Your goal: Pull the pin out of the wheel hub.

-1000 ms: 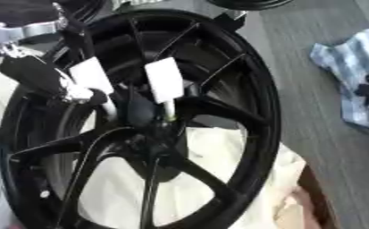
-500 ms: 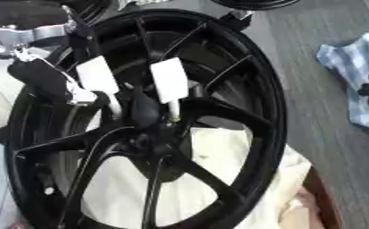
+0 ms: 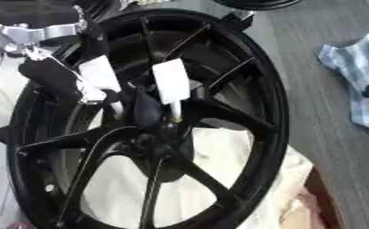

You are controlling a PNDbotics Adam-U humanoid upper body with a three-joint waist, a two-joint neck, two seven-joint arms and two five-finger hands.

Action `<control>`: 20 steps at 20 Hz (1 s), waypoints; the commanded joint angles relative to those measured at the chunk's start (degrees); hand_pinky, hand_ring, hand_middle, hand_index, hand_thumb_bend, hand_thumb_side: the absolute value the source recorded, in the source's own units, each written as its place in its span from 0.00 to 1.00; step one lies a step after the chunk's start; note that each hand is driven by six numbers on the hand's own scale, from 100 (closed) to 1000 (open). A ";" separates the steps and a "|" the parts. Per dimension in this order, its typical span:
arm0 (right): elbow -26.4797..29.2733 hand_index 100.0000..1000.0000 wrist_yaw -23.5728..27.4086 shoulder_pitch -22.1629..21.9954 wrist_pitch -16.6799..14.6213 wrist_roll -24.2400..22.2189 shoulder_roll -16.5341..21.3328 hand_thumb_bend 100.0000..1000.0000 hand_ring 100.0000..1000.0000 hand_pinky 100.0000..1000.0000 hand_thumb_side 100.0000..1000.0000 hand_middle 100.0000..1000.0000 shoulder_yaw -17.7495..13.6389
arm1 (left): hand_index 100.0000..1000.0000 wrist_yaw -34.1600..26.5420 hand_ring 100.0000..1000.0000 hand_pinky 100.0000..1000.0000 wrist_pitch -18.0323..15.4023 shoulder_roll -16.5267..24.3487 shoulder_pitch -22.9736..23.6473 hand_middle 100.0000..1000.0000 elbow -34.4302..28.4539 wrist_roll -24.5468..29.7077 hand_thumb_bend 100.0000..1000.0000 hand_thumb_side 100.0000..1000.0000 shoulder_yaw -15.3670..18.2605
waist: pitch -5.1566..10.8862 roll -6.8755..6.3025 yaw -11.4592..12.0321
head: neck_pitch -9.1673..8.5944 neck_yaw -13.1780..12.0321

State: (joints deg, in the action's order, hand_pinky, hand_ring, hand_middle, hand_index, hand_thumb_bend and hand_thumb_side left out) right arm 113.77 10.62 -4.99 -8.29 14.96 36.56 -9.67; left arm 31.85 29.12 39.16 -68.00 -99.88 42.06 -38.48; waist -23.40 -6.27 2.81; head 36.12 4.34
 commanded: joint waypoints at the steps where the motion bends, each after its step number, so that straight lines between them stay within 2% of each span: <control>1: 0.82 0.76 -0.30 0.31 0.05 0.14 1.26 0.00 0.81 0.98 0.55 0.57 -0.32 | 0.58 0.16 0.62 0.77 10.31 0.63 -1.07 0.39 -0.26 9.91 0.41 0.34 0.43 | 0.90 0.30 0.00 | -0.67 -0.16; 5: 0.82 0.76 -0.41 0.37 0.25 -0.06 1.23 0.00 0.81 0.98 0.56 0.57 -0.12 | 0.56 -0.48 0.61 0.77 11.23 0.22 -1.38 0.37 -0.48 9.91 0.37 0.33 0.65 | 0.84 0.37 -0.12 | -0.90 -0.33; 7: 0.82 0.76 -0.47 0.38 0.33 -0.01 1.15 0.00 0.81 0.98 0.56 0.57 -0.15 | 0.55 -0.93 0.59 0.76 11.64 0.21 -1.45 0.35 -0.71 9.91 0.35 0.29 0.53 | 0.80 0.42 -0.10 | -0.85 -0.37; 11: 0.82 0.76 -0.53 0.32 0.19 0.27 1.05 0.00 0.81 0.98 0.55 0.57 -0.37 | 0.51 -1.43 0.57 0.75 11.88 0.42 -1.46 0.32 -0.87 9.91 0.30 0.09 0.06 | 0.81 0.49 -0.01 | -0.55 -0.46; 13: 0.82 0.76 -0.51 0.29 0.15 0.36 1.02 0.00 0.81 0.98 0.55 0.57 -0.42 | 0.49 -1.50 0.57 0.74 11.93 0.47 -1.45 0.30 -0.82 9.91 0.28 0.03 -0.07 | 0.82 0.50 0.01 | -0.47 -0.48; 18: 0.82 0.76 -0.53 0.19 0.26 0.55 0.98 0.00 0.81 0.98 0.55 0.57 -0.44 | 0.43 -1.57 0.55 0.73 12.50 0.54 -1.46 0.26 -0.96 9.91 0.24 0.03 -0.13 | 0.90 0.59 0.06 | -0.34 -0.54; 20: 0.82 0.76 -0.57 0.13 0.22 0.66 0.97 0.00 0.81 0.98 0.55 0.57 -0.50 | 0.37 -1.50 0.54 0.72 12.71 0.72 -1.44 0.25 -1.13 9.91 0.23 0.05 -0.05 | 0.97 0.63 0.10 | -0.30 -0.54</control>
State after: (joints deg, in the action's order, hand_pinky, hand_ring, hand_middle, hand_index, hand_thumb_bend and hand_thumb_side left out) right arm 113.77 10.32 -4.86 -7.99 15.33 36.55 -9.52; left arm 30.35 30.33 38.70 -68.32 -100.37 40.86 -39.00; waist -23.52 -6.19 2.84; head 36.11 4.06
